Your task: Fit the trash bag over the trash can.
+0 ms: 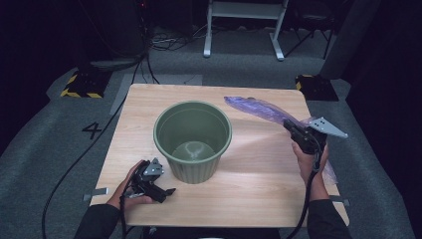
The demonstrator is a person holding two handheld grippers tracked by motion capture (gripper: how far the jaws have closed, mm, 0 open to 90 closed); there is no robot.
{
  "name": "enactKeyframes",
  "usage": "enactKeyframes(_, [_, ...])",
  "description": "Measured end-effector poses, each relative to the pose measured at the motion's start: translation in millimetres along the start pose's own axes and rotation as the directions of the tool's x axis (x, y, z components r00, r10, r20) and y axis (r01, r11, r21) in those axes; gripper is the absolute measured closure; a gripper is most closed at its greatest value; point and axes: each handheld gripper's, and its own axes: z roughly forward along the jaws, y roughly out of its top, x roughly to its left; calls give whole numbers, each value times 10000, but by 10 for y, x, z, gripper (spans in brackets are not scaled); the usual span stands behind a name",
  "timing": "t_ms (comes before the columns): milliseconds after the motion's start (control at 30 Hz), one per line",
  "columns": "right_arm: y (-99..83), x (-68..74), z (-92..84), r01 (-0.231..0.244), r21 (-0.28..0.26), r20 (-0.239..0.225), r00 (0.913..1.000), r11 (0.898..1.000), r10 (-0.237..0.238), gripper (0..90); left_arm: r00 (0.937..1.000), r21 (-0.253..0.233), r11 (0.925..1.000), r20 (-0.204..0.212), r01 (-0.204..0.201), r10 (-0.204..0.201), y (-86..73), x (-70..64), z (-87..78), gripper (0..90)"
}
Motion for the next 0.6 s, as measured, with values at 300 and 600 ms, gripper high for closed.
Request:
enactKeyframes(300, [184,134,-85,381,-340,-324,9987,9987,-392,900,9999,21,10000,-109,18,-18,18,-7,14,0])
enactKeyframes(600, [356,300,-139,824,-749,-658,9940,9938,-874,900,10000,27,10000,-58,-60,60,117,-33,106,0])
